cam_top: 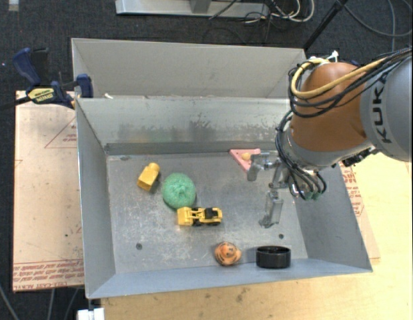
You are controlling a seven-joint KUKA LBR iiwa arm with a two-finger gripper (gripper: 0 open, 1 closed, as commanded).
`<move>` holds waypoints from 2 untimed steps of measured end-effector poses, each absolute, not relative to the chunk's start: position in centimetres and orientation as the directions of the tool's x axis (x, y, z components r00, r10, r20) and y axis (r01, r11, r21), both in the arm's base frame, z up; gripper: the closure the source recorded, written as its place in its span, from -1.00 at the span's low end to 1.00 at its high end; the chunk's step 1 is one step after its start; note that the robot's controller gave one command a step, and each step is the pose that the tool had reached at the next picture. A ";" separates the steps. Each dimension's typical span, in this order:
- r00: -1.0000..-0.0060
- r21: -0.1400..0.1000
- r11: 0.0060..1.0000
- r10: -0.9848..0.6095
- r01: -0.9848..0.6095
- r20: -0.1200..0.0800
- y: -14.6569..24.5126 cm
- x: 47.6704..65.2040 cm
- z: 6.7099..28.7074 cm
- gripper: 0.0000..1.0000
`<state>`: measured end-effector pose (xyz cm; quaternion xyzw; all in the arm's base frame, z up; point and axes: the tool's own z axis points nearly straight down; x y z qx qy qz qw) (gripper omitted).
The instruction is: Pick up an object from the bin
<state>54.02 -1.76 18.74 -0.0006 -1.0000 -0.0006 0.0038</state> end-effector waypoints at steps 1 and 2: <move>-1.000 0.001 1.000 0.000 0.000 -0.001 -1.8 54.2 19.2 -1.00; -1.000 -0.001 1.000 0.014 0.014 -0.004 2.3 53.9 17.1 -1.00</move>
Offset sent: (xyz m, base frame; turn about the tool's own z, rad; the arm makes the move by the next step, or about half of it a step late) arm -0.0047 0.0744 -0.0330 0.0112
